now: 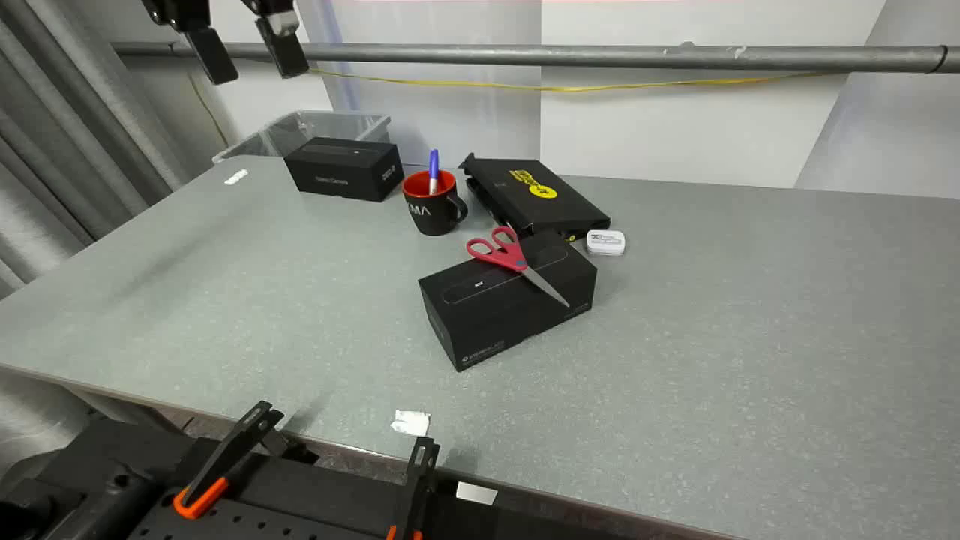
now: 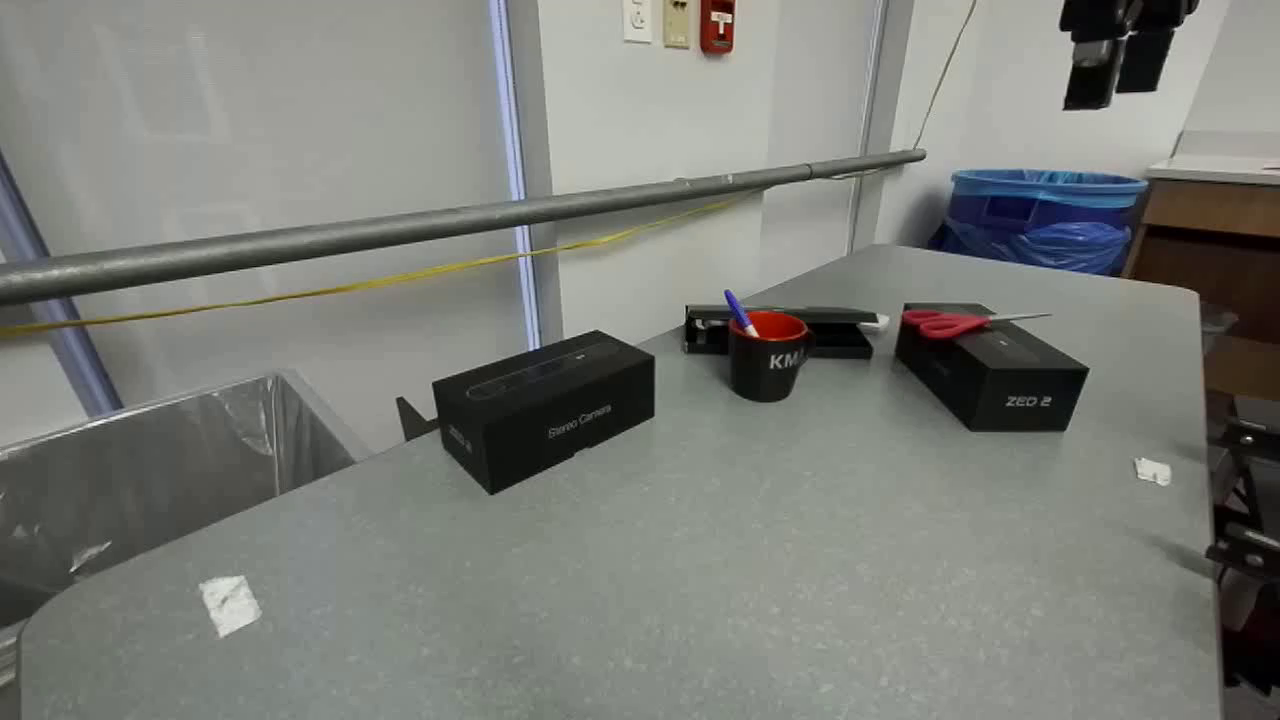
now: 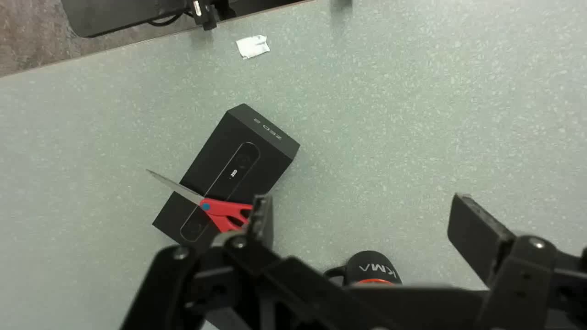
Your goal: Remove the marker from the mug cup and place it on the table
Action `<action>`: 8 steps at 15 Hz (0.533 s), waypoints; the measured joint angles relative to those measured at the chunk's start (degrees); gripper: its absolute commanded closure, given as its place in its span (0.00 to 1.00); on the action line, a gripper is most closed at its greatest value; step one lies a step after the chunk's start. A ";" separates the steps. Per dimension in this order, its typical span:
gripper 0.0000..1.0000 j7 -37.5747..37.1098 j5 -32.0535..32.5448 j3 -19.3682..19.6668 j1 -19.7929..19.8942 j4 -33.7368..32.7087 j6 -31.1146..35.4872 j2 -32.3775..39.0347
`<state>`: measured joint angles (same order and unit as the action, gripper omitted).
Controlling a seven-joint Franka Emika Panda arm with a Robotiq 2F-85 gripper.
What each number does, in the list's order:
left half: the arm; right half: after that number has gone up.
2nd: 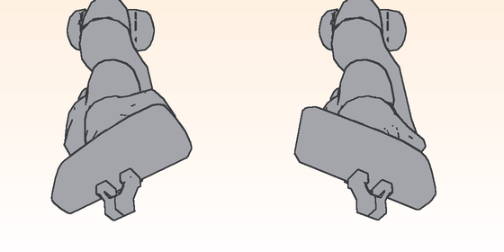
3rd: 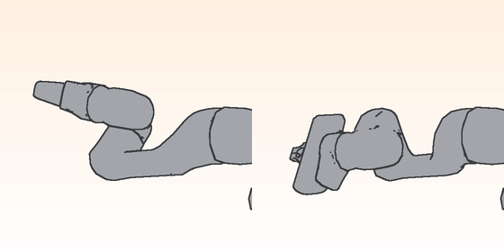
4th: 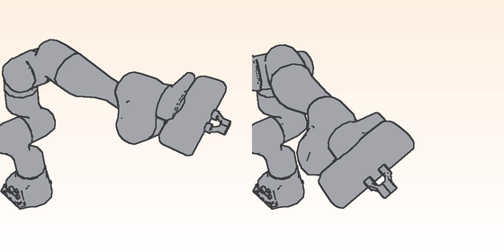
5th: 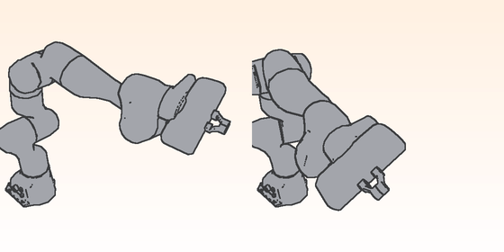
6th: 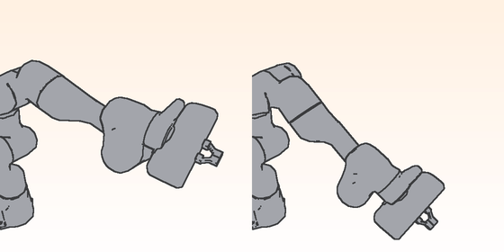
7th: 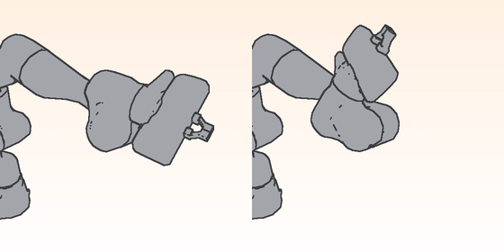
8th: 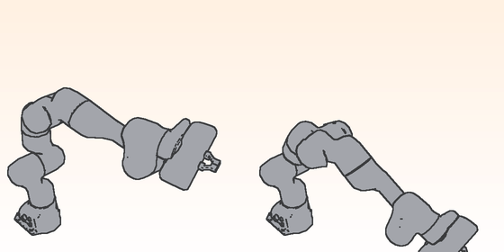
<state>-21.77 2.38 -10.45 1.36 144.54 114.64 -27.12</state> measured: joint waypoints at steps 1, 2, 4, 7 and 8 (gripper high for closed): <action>0.00 0.00 0.00 0.00 0.00 0.00 0.00 0.01; 0.00 0.00 0.00 0.00 0.00 0.00 0.00 0.02; 0.00 0.14 0.05 0.05 -0.07 0.00 0.06 0.03; 0.00 3.02 4.57 0.10 -0.16 0.06 7.29 1.41; 0.00 3.33 6.42 0.26 -0.04 0.05 11.38 2.84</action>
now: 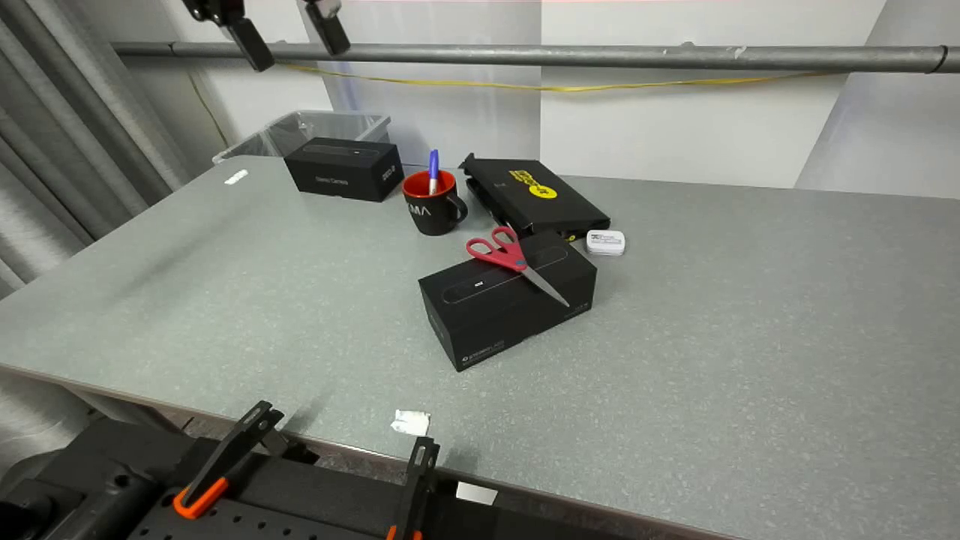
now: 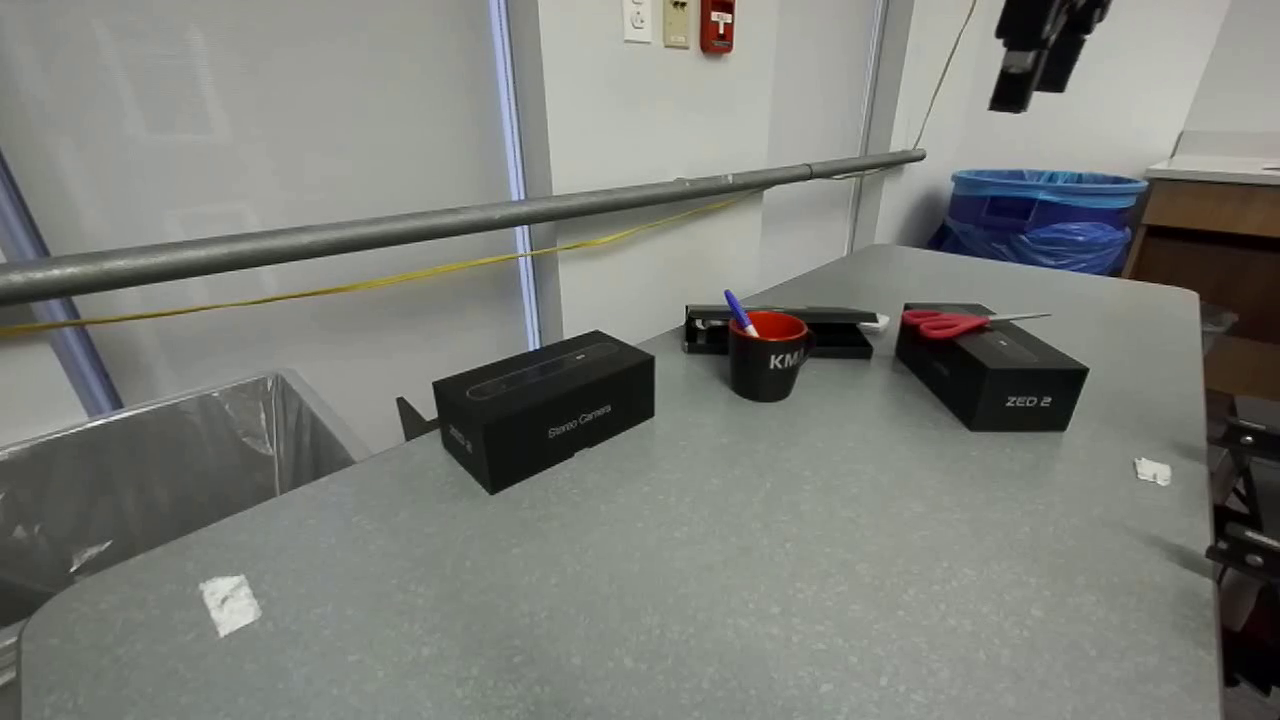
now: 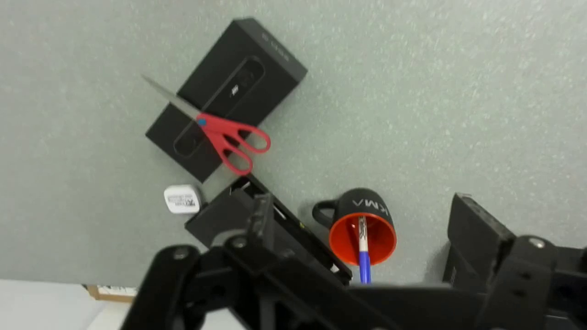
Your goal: Remove the marker from the mug cup and place it on the table
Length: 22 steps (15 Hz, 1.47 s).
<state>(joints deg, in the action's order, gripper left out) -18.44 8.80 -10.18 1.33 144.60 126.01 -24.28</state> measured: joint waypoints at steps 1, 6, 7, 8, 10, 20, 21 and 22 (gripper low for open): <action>0.00 0.03 1.49 0.25 0.21 -0.08 4.37 1.89; 0.00 -0.05 4.38 1.70 1.64 -4.79 17.32 14.35; 0.00 -0.05 4.38 1.94 1.61 -5.65 17.33 15.72; 0.00 -0.05 4.38 2.04 1.58 -5.66 17.33 16.09; 0.00 -0.05 4.38 2.04 1.41 -5.39 17.33 15.71; 0.00 -8.80 17.96 2.77 1.99 -6.91 27.31 22.95; 0.00 -10.56 20.62 3.20 2.12 -8.13 29.06 25.69; 0.00 -11.89 22.69 3.59 2.23 -9.57 30.54 28.44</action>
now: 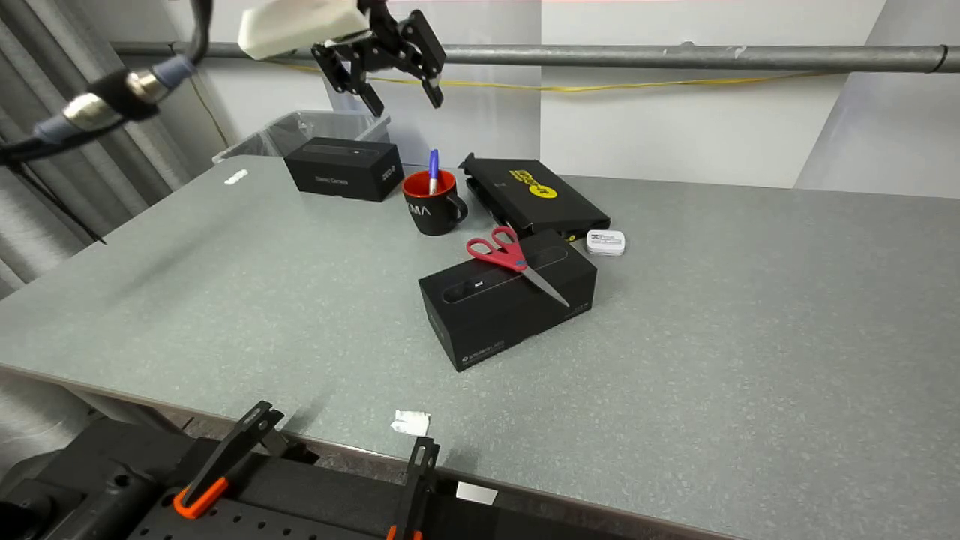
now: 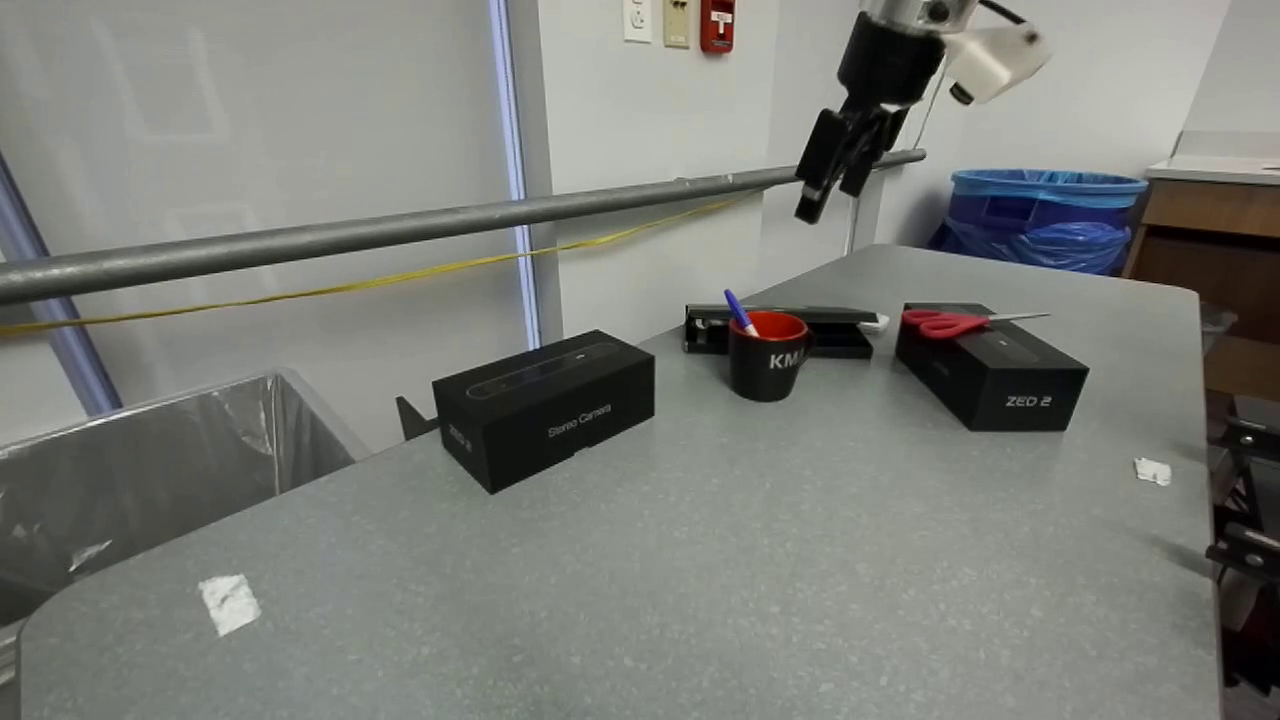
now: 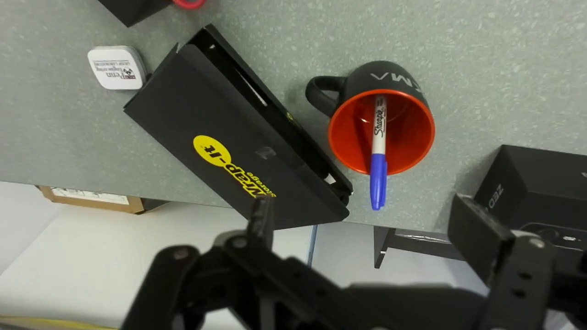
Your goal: Remove the marker from the mug cup and place it on the table
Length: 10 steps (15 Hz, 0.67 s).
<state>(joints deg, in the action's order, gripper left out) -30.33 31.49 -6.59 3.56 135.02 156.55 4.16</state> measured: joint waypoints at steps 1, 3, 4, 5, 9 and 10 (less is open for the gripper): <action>0.00 -0.62 1.02 0.41 0.01 -1.72 1.18 2.85; 0.00 -0.64 1.16 0.87 0.01 -5.57 2.42 8.14; 0.00 -0.63 1.15 0.92 0.01 -7.60 2.48 10.45; 0.00 -0.63 0.98 0.92 0.01 -9.63 2.48 12.61; 0.00 -0.32 -0.75 0.26 0.00 -15.22 2.48 18.16; 0.00 -0.32 -0.79 0.20 0.00 -15.64 2.48 18.57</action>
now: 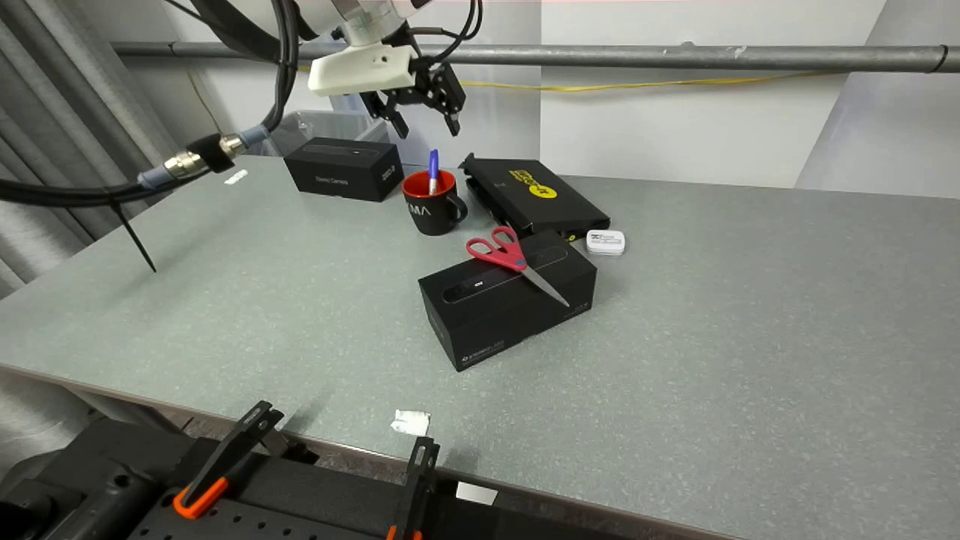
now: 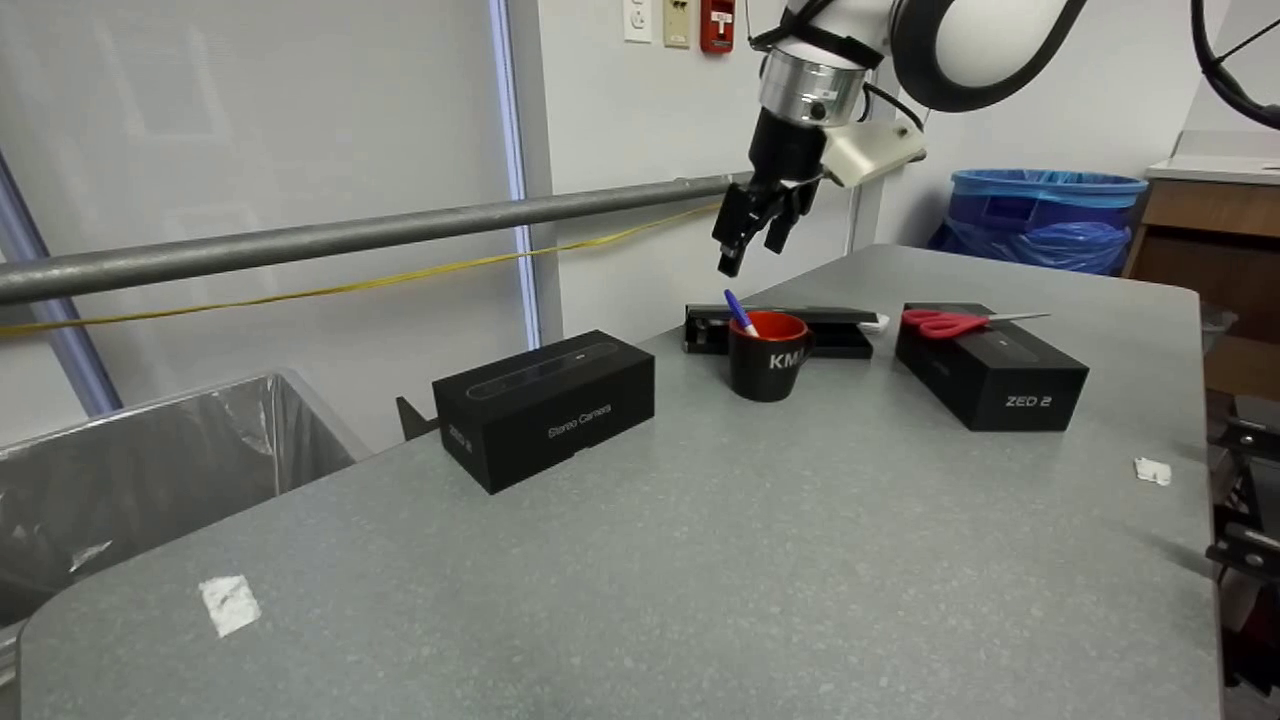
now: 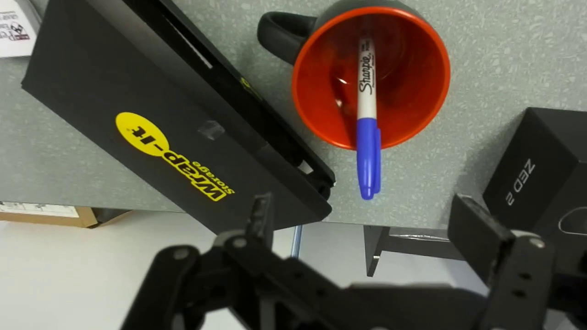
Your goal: Remove the marker from the mug cup and place it on the table
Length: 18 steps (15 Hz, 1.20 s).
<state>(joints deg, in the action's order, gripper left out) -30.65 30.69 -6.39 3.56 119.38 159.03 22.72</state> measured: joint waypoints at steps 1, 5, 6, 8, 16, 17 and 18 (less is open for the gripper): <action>0.00 0.00 -0.01 -0.01 0.00 -0.17 0.00 0.12; 0.00 1.63 -2.71 4.83 -4.56 -0.23 0.00 0.18; 0.00 1.63 -2.82 6.62 -6.36 -0.23 0.00 0.31; 0.00 1.64 -3.25 9.14 -9.12 -0.23 0.00 0.87; 0.00 2.02 -3.63 13.02 -14.01 -1.41 0.02 3.88; 0.00 2.27 -3.66 13.16 -14.16 -1.62 0.05 4.12; 0.00 2.74 -3.88 13.20 -14.18 -1.94 0.07 4.42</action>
<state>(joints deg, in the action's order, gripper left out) -27.92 26.81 6.81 -10.62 117.44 159.10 27.14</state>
